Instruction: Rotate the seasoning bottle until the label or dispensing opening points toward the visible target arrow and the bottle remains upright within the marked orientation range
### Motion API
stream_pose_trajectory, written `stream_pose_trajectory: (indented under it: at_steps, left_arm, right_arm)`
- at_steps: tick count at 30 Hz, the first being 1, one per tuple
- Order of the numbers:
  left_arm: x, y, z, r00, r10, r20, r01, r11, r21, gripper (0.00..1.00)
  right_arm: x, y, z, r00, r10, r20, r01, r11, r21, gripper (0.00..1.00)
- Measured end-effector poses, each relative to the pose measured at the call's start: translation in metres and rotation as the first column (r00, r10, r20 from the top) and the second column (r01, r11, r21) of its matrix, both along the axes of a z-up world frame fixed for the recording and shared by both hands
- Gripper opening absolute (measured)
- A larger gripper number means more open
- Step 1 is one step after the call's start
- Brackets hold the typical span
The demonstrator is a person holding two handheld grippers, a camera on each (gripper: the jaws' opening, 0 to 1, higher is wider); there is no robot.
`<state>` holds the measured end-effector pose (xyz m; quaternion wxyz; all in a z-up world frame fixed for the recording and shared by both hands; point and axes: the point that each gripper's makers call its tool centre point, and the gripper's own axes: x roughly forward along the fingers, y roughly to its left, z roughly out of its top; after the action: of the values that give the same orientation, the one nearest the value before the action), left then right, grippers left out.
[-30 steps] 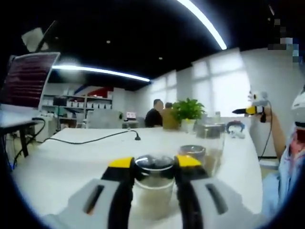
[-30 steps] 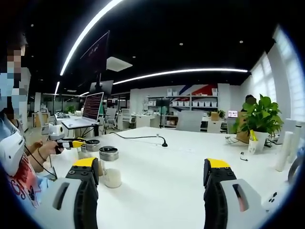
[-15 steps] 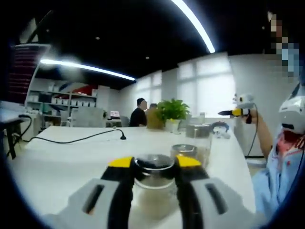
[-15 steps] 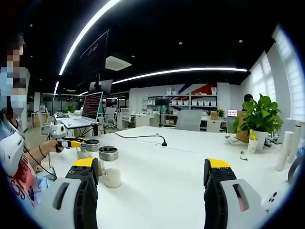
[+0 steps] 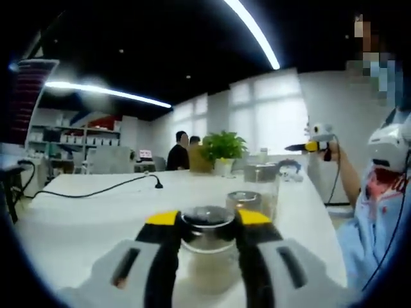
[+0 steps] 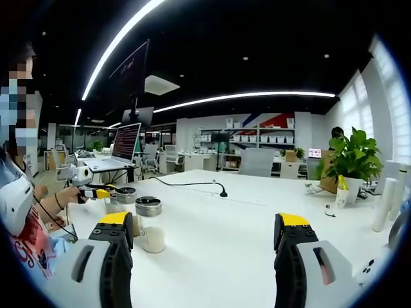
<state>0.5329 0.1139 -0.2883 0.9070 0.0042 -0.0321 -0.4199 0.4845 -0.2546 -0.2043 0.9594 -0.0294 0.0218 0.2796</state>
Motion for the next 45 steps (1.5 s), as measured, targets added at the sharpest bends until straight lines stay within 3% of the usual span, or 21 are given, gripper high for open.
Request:
stream_pose_trajectory:
  at_steps: [2,3,9,19,22,25,29,35,39,42,45]
  left_arm:
    - [0.000,-0.001,0.002,1.000,0.009,0.007,-0.009,1.000,-0.012,0.54]
    - [0.000,-0.002,0.005,1.000,0.008,-0.002,-0.008,0.999,-0.035,0.55]
    - [-0.004,0.004,0.018,0.998,0.042,0.036,-0.041,0.999,-0.024,0.53]
    - [-0.020,0.007,0.035,0.998,0.061,0.032,-0.059,0.997,-0.054,0.52]
    - [-0.026,0.008,0.042,0.997,0.064,0.053,-0.062,0.997,-0.036,0.51]
    - [-0.032,0.006,0.046,0.995,0.071,0.066,-0.071,0.997,-0.003,0.52]
    - [-0.046,-0.004,0.061,0.994,0.067,0.089,-0.066,0.998,-0.016,0.53]
    - [-0.056,-0.011,0.065,0.995,0.079,0.060,-0.080,0.997,0.008,0.55]
    - [-0.058,-0.009,0.068,0.994,0.099,0.034,-0.098,0.995,-0.025,0.58]
    - [-0.060,-0.001,0.070,0.991,0.136,-0.004,-0.136,0.991,-0.021,0.61]
    - [-0.065,0.013,0.075,0.980,0.198,-0.005,-0.198,0.980,-0.036,0.67]
  right_arm:
    - [0.000,0.001,-0.001,1.000,0.003,-0.001,-0.003,1.000,-0.001,0.94]
    - [0.001,0.002,-0.001,1.000,0.005,-0.002,-0.005,1.000,-0.002,0.94]
    - [0.001,0.006,-0.003,1.000,0.019,-0.009,-0.019,1.000,-0.009,0.94]
    - [0.001,0.006,-0.001,1.000,0.013,-0.002,-0.013,1.000,-0.008,0.94]
    - [0.001,0.006,-0.003,1.000,0.014,-0.005,-0.014,1.000,-0.009,0.94]
    - [0.001,0.006,-0.003,1.000,0.015,-0.007,-0.015,1.000,-0.009,0.94]
    - [0.001,0.008,-0.003,1.000,0.022,-0.003,-0.022,1.000,-0.013,0.94]
    - [0.000,0.008,-0.003,1.000,0.024,-0.001,-0.024,1.000,-0.014,0.94]
    - [0.000,0.006,-0.003,1.000,0.016,0.000,-0.016,1.000,-0.012,0.94]
    - [0.000,0.007,-0.004,1.000,0.019,-0.005,-0.020,1.000,-0.016,0.94]
    - [-0.001,0.009,-0.004,1.000,0.021,-0.004,-0.021,1.000,-0.015,0.94]
